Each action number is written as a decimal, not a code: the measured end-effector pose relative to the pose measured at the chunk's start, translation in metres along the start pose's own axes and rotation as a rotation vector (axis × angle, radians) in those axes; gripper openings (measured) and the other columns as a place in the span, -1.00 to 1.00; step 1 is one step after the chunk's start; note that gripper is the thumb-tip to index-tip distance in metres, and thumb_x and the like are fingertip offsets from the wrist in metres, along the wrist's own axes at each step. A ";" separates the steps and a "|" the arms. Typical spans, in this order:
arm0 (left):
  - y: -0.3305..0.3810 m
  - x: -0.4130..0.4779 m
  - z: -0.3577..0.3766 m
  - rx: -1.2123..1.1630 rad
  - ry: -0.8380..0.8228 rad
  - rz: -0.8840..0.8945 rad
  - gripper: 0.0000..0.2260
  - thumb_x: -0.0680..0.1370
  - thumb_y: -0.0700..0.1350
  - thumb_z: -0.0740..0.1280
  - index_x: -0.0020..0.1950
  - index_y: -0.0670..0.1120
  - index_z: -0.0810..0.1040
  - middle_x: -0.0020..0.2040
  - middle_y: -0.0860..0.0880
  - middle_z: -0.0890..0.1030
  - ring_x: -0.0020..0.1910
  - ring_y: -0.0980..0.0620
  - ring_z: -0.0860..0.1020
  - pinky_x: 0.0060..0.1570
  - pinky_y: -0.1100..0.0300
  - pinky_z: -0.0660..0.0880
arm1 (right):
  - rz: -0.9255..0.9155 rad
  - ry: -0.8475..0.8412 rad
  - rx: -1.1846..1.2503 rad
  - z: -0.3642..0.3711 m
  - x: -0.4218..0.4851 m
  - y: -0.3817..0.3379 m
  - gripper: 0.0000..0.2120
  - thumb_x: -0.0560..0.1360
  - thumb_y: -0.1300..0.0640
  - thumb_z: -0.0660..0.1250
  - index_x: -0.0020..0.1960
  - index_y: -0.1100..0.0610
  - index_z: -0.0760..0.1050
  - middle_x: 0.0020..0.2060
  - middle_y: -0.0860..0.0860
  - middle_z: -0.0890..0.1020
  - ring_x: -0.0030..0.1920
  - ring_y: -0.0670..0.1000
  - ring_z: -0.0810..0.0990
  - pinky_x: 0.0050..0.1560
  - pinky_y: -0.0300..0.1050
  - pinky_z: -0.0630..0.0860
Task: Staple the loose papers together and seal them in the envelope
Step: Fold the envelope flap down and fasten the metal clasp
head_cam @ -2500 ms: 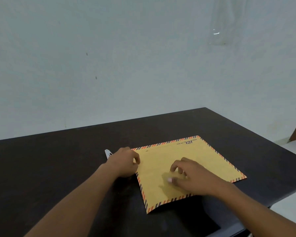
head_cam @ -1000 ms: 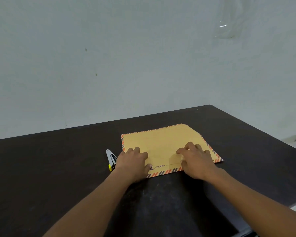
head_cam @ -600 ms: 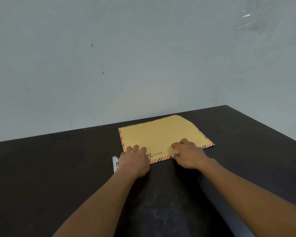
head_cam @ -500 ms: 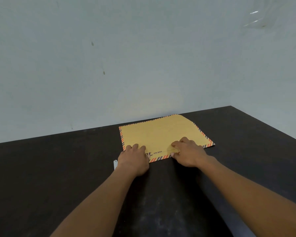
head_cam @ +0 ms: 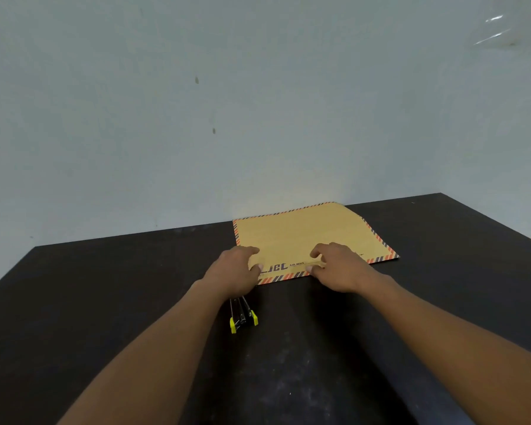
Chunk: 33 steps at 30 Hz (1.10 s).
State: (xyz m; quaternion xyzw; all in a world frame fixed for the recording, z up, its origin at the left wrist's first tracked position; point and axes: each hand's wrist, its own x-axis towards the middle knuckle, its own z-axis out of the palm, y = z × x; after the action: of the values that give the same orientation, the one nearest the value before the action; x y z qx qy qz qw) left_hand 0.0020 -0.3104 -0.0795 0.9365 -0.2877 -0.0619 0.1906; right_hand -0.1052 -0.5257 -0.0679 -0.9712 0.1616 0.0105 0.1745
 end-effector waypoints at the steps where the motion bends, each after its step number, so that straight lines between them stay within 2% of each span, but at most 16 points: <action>1: -0.004 -0.006 -0.005 0.008 0.001 -0.012 -0.51 0.62 0.07 0.26 0.54 0.01 0.33 0.50 -0.08 0.38 0.45 -0.12 0.36 0.41 -0.09 0.35 | -0.027 -0.005 0.060 0.001 -0.005 -0.012 -0.57 0.55 -0.17 0.28 0.35 -0.01 0.43 0.25 0.05 0.54 0.23 0.10 0.52 0.24 0.11 0.49; 4: -0.021 -0.030 -0.020 0.038 0.018 -0.048 -0.50 0.61 0.08 0.26 0.54 0.02 0.32 0.49 -0.10 0.39 0.45 -0.12 0.37 0.40 -0.09 0.36 | -0.099 -0.012 0.126 0.009 -0.022 -0.056 -0.58 0.50 -0.24 0.30 0.24 -0.01 0.48 0.13 0.08 0.60 0.14 0.13 0.57 0.16 0.08 0.53; 9: -0.057 -0.080 -0.038 0.047 0.036 -0.139 -0.49 0.61 0.10 0.27 0.55 0.04 0.29 0.48 -0.11 0.38 0.45 -0.12 0.36 0.42 -0.06 0.34 | -0.112 -0.030 0.022 0.038 -0.049 -0.120 -0.32 0.41 -0.39 0.30 0.32 0.06 0.37 0.25 0.14 0.53 0.22 0.22 0.54 0.16 0.12 0.52; 13: -0.085 -0.115 -0.042 0.036 0.011 -0.191 -0.47 0.61 0.11 0.28 0.56 0.05 0.27 0.48 -0.11 0.38 0.46 -0.12 0.36 0.45 -0.05 0.32 | -0.073 -0.016 -0.029 0.066 -0.062 -0.146 -0.33 0.44 -0.23 0.39 0.38 0.08 0.26 0.29 0.13 0.49 0.27 0.24 0.51 0.17 0.14 0.50; 17: -0.107 -0.127 -0.045 0.043 0.027 -0.211 -0.46 0.60 0.13 0.28 0.55 0.06 0.28 0.46 -0.10 0.40 0.44 -0.12 0.38 0.43 -0.05 0.34 | -0.073 0.036 0.019 0.072 -0.058 -0.163 -0.48 0.46 -0.11 0.38 0.29 0.10 0.32 0.24 0.13 0.52 0.23 0.23 0.53 0.11 0.10 0.50; 22: -0.122 -0.099 -0.055 0.030 0.049 -0.204 -0.47 0.60 0.13 0.28 0.55 0.06 0.29 0.49 -0.07 0.37 0.47 -0.12 0.35 0.42 -0.09 0.35 | -0.128 0.118 0.025 0.065 -0.021 -0.185 -0.56 0.45 -0.08 0.34 0.22 0.10 0.34 0.17 0.13 0.55 0.14 0.26 0.57 0.06 0.08 0.52; 29: -0.141 -0.021 -0.060 0.065 0.054 -0.174 -0.47 0.59 0.12 0.27 0.55 0.07 0.28 0.49 -0.06 0.36 0.46 -0.12 0.35 0.40 -0.14 0.36 | -0.132 0.169 -0.009 0.065 0.071 -0.213 -0.52 0.49 -0.09 0.34 0.30 0.10 0.34 0.20 0.13 0.53 0.17 0.22 0.56 0.03 0.05 0.52; 33: -0.155 0.004 -0.052 0.109 0.022 -0.189 -0.51 0.60 0.11 0.25 0.52 0.06 0.32 0.46 -0.05 0.38 0.44 -0.12 0.34 0.38 -0.12 0.36 | -0.128 0.143 -0.017 0.081 0.103 -0.217 -0.50 0.50 -0.10 0.33 0.33 0.10 0.32 0.23 0.13 0.51 0.19 0.22 0.56 0.06 0.07 0.53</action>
State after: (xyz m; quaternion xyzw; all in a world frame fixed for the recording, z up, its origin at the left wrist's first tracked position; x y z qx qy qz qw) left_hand 0.0971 -0.1782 -0.0925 0.9690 -0.1991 -0.0534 0.1360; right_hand 0.0638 -0.3372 -0.0794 -0.9793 0.1111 -0.0685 0.1546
